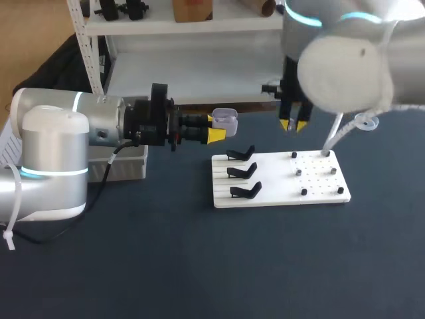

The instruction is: Pick up each earbud case from the left stands, insert the matching earbuds, close the lid, and place the case in the box.

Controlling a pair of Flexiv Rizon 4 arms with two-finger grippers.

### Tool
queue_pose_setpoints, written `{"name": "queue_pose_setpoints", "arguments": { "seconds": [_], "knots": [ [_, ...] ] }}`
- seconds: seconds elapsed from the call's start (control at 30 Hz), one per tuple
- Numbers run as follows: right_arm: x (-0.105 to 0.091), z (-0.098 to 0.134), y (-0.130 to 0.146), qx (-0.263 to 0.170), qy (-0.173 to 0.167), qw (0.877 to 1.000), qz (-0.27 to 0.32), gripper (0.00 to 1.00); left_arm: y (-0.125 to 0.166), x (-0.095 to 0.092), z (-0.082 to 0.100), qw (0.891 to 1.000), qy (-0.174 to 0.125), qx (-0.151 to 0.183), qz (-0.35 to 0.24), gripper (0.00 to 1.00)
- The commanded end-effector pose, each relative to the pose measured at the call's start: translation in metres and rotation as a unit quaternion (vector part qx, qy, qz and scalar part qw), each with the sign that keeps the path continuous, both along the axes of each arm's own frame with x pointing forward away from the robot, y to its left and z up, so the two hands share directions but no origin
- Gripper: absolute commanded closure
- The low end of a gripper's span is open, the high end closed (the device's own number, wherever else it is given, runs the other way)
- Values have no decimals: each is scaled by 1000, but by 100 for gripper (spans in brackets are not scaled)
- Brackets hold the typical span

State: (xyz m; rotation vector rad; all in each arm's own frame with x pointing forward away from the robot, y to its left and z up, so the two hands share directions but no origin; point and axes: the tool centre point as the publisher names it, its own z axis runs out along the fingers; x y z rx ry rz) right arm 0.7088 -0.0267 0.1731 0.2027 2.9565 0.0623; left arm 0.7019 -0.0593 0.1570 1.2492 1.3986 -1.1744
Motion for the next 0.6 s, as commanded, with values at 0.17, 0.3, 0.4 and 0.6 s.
{"name": "queue_pose_setpoints", "arguments": {
  "seconds": [0.17, 0.3, 0.4, 0.6],
  "knots": [
    [-57, 78, 34, 25, -33, 998, 39, 100, 0, -1, 0, 1000, -1, 0, 2, 100],
    [-67, 94, 61, 36, -43, 996, 74, 100, 0, -1, 0, 1000, -1, 0, 2, 100],
    [-72, 99, 82, 41, -49, 992, 109, 100, 0, -1, 0, 1000, -1, 0, 2, 100],
    [-65, 95, 105, 45, -40, 989, 137, 100, 0, -1, 0, 1000, -1, 0, 2, 100]
  ]
}}
